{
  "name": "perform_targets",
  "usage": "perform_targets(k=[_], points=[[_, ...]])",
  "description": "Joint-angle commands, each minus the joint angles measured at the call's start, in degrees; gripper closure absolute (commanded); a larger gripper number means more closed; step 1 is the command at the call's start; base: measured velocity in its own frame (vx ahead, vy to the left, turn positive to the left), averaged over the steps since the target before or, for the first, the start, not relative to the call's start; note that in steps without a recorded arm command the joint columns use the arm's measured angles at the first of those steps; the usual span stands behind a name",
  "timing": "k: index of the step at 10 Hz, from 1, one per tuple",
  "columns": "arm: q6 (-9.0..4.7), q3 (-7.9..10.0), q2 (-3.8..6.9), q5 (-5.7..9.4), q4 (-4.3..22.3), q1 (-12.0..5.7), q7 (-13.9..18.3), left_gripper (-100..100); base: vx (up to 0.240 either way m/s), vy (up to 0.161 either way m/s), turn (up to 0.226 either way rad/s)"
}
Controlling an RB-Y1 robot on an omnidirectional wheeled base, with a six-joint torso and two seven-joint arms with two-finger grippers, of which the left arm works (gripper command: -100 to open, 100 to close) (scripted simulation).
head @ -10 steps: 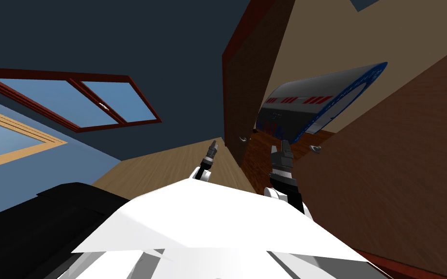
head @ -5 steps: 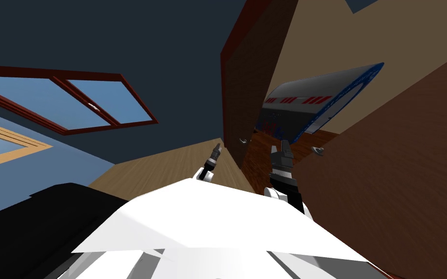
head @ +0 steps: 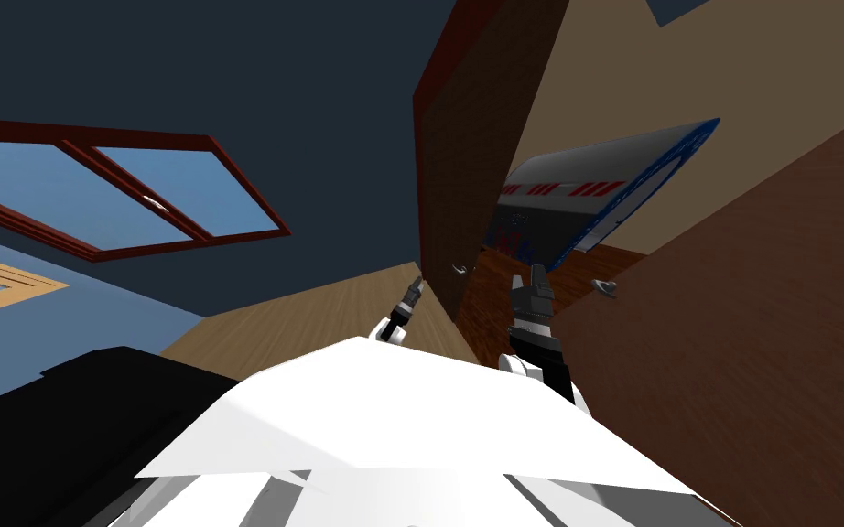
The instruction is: Push the door open
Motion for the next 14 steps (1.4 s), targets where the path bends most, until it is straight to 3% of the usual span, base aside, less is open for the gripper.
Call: perform_targets(k=[1, 14], points=[[-0.63, -0.92, 0.05, -0.45, 2.2, -0.79, 0.7, -100, 0.1, 0.03, -0.039], [-5.78, -7.63, -0.88, -3.87, 20.5, -7.39, 4.8, -100, 0.096, 0.031, -0.037]])
